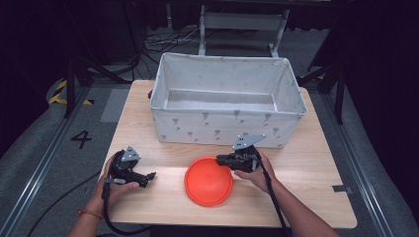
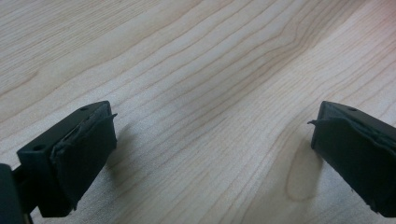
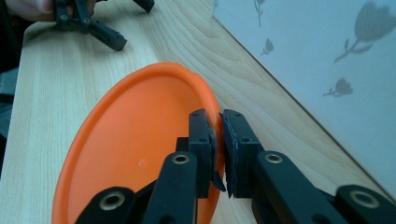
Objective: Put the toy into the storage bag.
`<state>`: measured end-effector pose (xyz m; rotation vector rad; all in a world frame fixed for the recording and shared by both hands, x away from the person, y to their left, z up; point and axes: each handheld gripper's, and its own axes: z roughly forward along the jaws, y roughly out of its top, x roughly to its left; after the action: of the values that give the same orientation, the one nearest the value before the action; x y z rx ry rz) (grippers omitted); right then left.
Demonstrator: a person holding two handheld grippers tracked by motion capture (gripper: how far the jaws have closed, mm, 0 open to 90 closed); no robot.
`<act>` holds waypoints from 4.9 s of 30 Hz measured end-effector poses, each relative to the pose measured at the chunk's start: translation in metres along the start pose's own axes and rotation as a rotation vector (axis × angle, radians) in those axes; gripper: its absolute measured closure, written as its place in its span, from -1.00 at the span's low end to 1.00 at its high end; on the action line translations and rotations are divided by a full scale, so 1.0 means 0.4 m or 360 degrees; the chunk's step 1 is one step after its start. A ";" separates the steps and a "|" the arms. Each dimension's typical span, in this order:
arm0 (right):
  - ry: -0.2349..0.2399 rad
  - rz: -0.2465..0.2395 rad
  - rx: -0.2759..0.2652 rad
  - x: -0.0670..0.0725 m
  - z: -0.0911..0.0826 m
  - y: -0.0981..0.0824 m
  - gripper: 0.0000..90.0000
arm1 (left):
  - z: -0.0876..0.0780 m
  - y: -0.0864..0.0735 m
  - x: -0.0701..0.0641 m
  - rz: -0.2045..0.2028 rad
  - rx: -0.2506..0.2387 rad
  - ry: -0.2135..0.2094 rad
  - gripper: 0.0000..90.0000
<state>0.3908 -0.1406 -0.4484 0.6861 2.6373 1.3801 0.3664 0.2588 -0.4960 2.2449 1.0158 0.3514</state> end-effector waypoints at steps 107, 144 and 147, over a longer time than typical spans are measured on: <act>-0.0568 -0.0529 -0.0008 -0.036 -0.626 0.357 0.84 | -0.001 0.000 0.001 -0.0002 0.0002 -0.0006 -0.99; -0.0640 -0.0498 0.0103 -0.281 -0.497 0.506 0.84 | 0.000 0.000 0.001 -0.0004 0.0000 -0.0006 -0.99; -0.0630 -0.0476 0.0099 -0.298 -0.475 0.501 0.84 | -0.001 0.000 0.001 -0.0002 0.0002 -0.0007 -0.99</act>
<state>0.5143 -0.2372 -0.1917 0.4836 2.3550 0.9708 0.3664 0.2592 -0.4959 2.2447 1.0157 0.3456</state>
